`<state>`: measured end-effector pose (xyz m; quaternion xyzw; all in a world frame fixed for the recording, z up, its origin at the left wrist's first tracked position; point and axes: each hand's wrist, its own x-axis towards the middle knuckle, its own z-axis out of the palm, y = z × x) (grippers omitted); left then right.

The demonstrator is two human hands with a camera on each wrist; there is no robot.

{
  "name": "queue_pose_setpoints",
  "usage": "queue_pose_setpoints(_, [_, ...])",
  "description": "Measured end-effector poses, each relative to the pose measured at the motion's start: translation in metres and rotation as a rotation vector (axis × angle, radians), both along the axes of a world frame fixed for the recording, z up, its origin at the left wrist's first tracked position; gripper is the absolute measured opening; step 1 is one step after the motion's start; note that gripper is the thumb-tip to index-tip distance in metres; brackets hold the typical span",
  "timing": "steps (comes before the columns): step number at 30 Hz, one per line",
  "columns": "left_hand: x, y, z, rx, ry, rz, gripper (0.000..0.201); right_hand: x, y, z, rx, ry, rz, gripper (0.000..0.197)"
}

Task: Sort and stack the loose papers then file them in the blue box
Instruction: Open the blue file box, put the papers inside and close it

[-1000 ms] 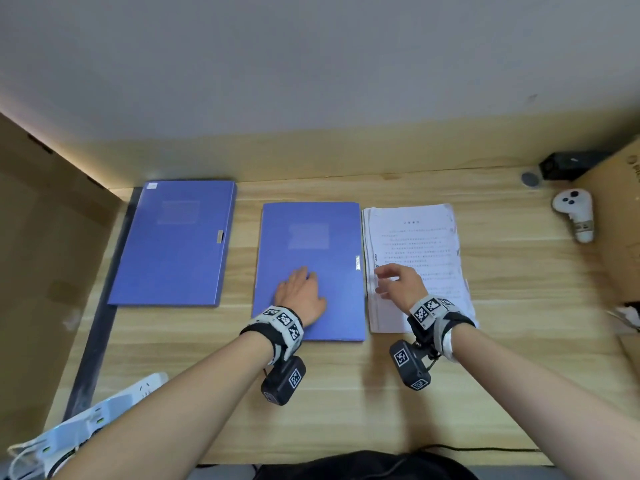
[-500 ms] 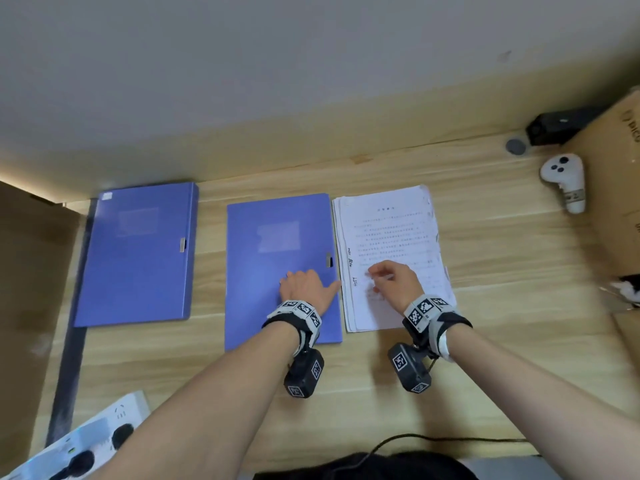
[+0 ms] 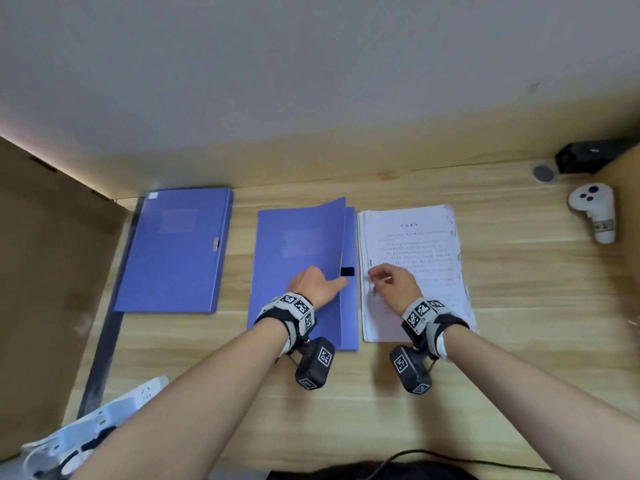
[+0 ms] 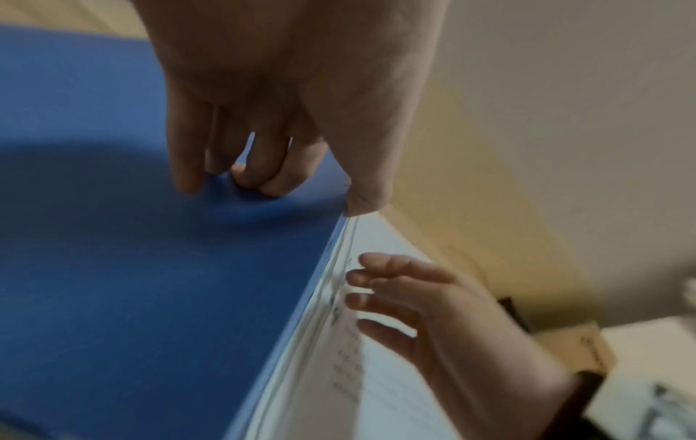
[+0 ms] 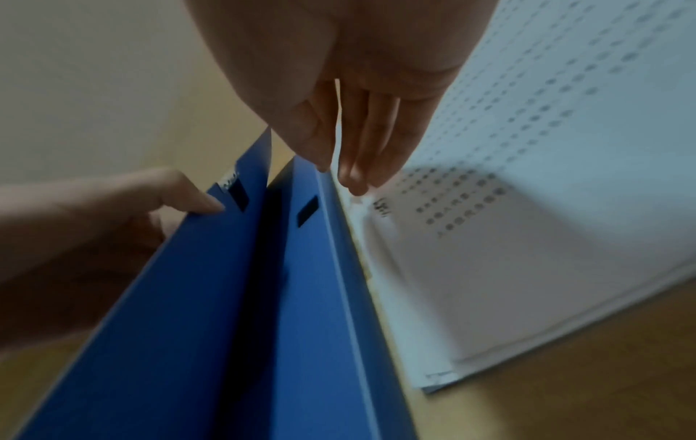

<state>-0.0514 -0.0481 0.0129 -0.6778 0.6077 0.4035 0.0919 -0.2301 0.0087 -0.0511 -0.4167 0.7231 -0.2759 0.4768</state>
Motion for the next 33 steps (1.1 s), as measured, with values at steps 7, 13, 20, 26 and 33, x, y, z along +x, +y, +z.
queue_pose_setpoints(7, [0.047, -0.001, 0.045, -0.021, 0.219, 0.025, 0.036, 0.050, -0.026, 0.028, 0.048, 0.070, 0.235, 0.035])
queue_pose_setpoints(13, [0.101, -0.031, 0.107, -0.054, 0.229, 0.083, 0.030, 0.075, -0.043, 0.045, 0.181, 0.421, 0.543, 0.047])
queue_pose_setpoints(20, [0.176, -0.051, 0.135, -0.228, -0.119, 0.045, 0.080, 0.108, -0.052, 0.054, 0.266, 0.687, 0.746, 0.044])
queue_pose_setpoints(26, [0.220, -0.043, 0.093, -0.495, -0.593, -0.251, 0.111, 0.130, -0.050, 0.042, 0.391, 0.830, 0.795, 0.053])
queue_pose_setpoints(33, [0.237, -0.028, 0.033, -0.279, -0.748, -0.537, 0.083, 0.123, -0.039, 0.035, 0.373, 0.793, 0.701, 0.060])
